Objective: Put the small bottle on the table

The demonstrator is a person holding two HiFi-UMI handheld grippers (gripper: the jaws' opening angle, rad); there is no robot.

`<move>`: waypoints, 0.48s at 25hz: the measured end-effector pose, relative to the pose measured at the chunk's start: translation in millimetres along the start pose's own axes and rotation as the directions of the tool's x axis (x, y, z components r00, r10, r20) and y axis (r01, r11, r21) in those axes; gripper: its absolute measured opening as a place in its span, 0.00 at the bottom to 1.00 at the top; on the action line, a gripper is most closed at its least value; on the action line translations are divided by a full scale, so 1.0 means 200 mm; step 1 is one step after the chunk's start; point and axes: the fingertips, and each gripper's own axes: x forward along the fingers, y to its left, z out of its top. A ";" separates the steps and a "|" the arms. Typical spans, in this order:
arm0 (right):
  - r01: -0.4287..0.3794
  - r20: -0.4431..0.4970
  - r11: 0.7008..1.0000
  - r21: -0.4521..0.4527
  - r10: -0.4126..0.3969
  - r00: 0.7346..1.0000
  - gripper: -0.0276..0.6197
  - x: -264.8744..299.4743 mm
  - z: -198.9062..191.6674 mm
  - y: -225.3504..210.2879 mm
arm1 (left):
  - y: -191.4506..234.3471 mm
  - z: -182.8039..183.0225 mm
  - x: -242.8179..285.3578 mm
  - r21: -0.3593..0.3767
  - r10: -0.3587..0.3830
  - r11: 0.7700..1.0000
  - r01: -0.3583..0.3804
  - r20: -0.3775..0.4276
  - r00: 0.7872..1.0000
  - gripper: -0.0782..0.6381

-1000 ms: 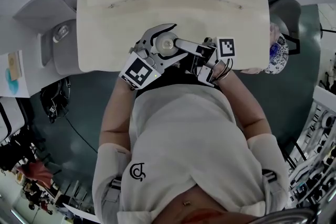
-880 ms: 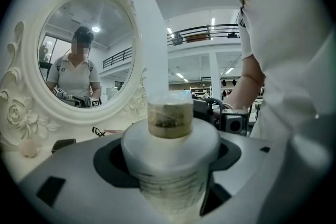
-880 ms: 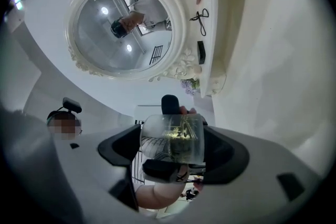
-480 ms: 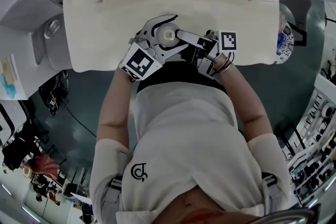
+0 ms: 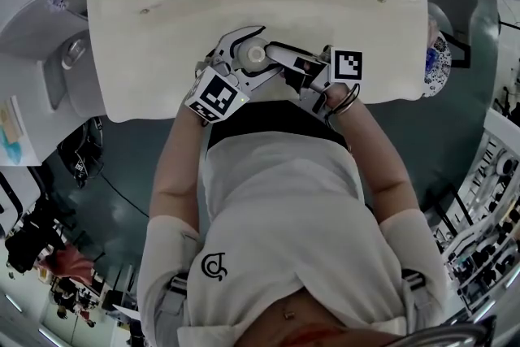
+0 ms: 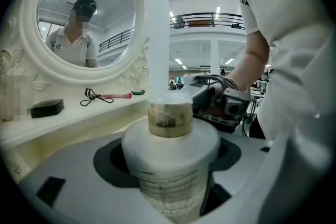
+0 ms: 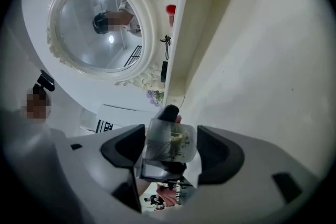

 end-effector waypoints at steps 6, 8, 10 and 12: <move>0.038 0.016 0.995 0.092 -0.040 0.999 0.39 -0.01 0.00 -0.03 | 0.02 -0.06 0.04 0.001 0.004 1.000 -0.004 -0.031 1.000 0.60; 0.052 0.023 0.995 0.084 -0.054 0.998 0.39 -0.02 0.01 -0.05 | 0.02 -0.07 0.05 -0.001 -0.001 1.000 0.001 -0.036 0.999 0.60; 0.063 0.029 0.995 0.076 -0.066 0.997 0.39 -0.03 0.02 -0.06 | 0.02 -0.08 0.07 -0.013 -0.004 1.000 0.003 -0.053 0.999 0.60; 0.071 0.037 0.994 0.082 -0.075 0.997 0.38 -0.04 0.03 -0.08 | 0.02 -0.11 0.08 -0.031 -0.006 1.000 0.004 -0.075 0.997 0.60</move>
